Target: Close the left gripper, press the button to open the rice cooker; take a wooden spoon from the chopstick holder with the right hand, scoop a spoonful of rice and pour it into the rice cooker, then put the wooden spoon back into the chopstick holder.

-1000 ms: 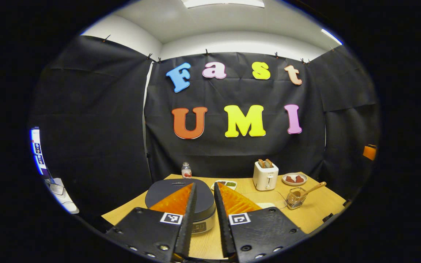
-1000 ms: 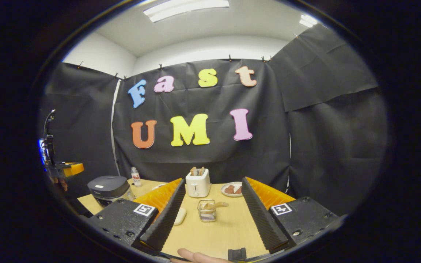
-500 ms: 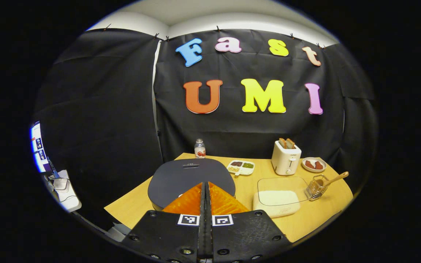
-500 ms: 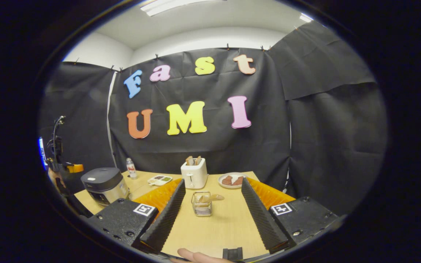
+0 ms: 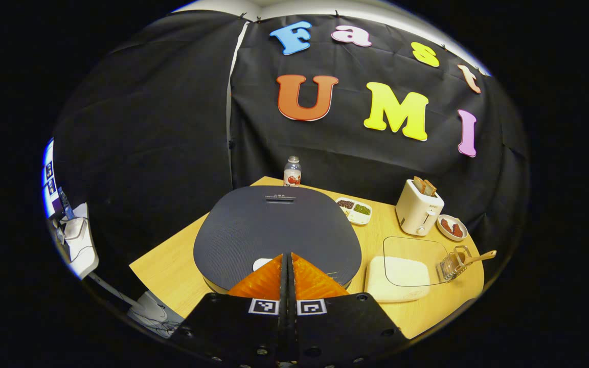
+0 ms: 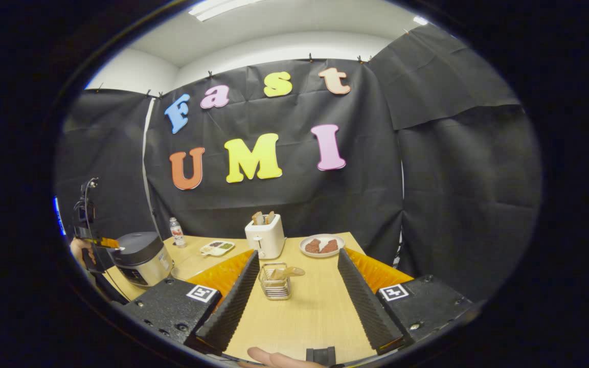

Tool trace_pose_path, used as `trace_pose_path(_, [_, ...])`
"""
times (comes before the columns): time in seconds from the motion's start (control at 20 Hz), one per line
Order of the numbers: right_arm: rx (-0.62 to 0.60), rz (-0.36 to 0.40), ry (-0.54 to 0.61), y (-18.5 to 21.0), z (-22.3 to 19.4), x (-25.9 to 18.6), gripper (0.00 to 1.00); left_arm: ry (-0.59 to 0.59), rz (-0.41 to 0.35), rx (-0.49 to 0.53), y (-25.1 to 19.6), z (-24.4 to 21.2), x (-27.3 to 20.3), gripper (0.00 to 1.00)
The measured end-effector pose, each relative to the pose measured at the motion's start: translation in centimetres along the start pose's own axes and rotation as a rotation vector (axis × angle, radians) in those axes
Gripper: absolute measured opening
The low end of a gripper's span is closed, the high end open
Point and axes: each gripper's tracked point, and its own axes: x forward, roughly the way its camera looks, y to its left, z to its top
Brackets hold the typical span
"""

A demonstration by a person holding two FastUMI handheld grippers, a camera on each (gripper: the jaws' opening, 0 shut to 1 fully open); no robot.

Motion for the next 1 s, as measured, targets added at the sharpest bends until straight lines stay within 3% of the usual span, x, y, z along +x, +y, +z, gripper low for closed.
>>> trace_pose_path(0.15, [0.000,0.010,0.008,0.0,-0.4,0.2,1.00,0.031,-0.024,-0.038,0.1,-0.4,-0.1,0.00])
trace_pose_path(0.6, [0.009,0.008,0.006,0.1,-0.2,0.2,0.99,0.080,-0.035,0.013,-0.2,-1.0,0.7,0.00])
trace_pose_path(0.8, [-0.001,0.007,0.007,0.1,-0.3,-0.4,1.00,0.075,-0.033,-0.015,-0.1,-0.6,0.4,0.00])
trace_pose_path(1.0, [-0.008,-0.005,0.015,-0.2,-0.5,-1.0,0.99,-0.008,0.006,0.004,-0.1,1.5,-1.3,0.00])
